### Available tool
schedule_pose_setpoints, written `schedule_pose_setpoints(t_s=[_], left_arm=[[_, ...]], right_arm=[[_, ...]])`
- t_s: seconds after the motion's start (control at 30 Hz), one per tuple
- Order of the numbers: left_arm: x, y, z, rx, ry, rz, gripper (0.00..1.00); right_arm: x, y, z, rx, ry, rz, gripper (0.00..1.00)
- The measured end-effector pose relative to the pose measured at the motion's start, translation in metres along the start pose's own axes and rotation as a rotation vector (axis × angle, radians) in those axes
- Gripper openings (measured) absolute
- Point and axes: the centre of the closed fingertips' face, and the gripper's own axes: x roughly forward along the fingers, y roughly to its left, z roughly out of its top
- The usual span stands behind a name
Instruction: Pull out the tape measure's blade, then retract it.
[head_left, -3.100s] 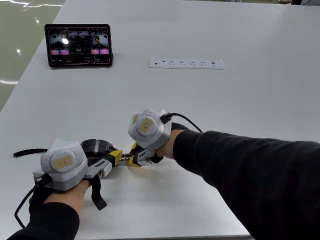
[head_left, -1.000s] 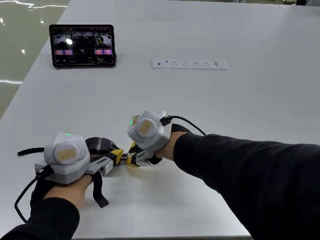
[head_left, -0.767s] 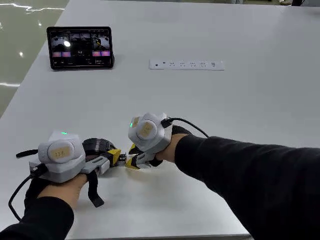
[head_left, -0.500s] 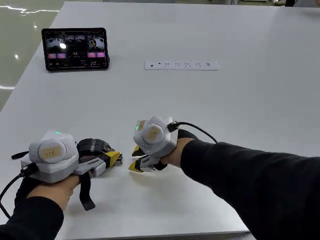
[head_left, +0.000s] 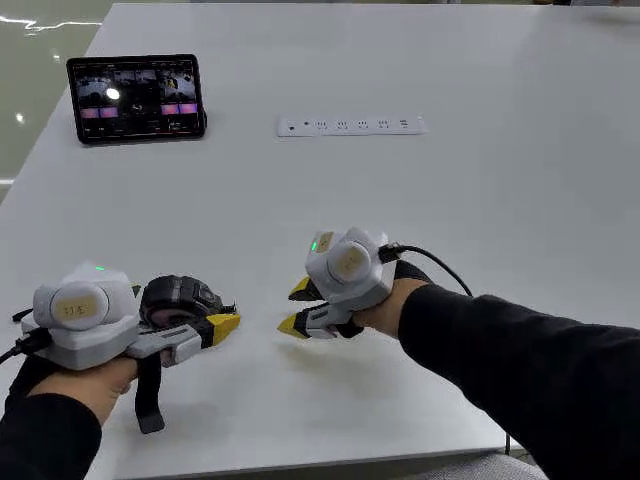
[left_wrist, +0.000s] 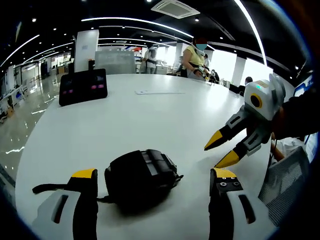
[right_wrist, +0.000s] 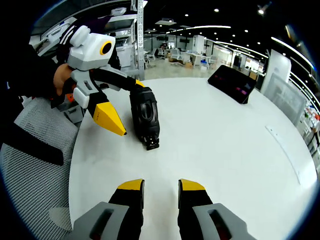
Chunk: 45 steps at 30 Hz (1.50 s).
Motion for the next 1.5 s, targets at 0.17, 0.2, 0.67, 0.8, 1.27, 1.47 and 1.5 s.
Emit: schedule_pose_setpoints(t_s=[0.17, 0.2, 0.67, 0.8, 1.27, 1.47, 1.5], left_arm=[[-0.002, 0.002, -0.002, 0.001, 0.002, -0.02, 0.99], [-0.003, 0.004, -0.003, 0.021, 0.003, -0.022, 0.99], [-0.017, 0.006, -0.018, 0.06, 0.055, -0.16, 0.99], [-0.027, -0.004, -0.01, 0.069, 0.02, -0.239, 0.99], [-0.044, 0.018, -0.013, 0.134, 0.075, -0.231, 0.99], [-0.052, 0.026, -0.02, 0.162, 0.101, -0.231, 0.99], [-0.053, 0.027, -0.02, 0.164, 0.101, -0.231, 0.99]], right_arm=[[-0.017, -0.002, -0.005, 0.012, -0.023, -0.032, 0.25], [-0.021, -0.001, -0.005, 0.012, -0.031, -0.034, 0.25], [-0.071, 0.005, -0.014, 0.052, -0.1, -0.087, 0.33], [-0.081, 0.001, -0.025, 0.045, -0.088, -0.116, 0.4], [-0.116, -0.012, -0.056, 0.141, -0.087, -0.177, 0.52], [-0.129, -0.018, -0.08, 0.168, -0.06, -0.204, 0.55], [-0.131, -0.019, -0.084, 0.17, -0.057, -0.206, 0.55]])
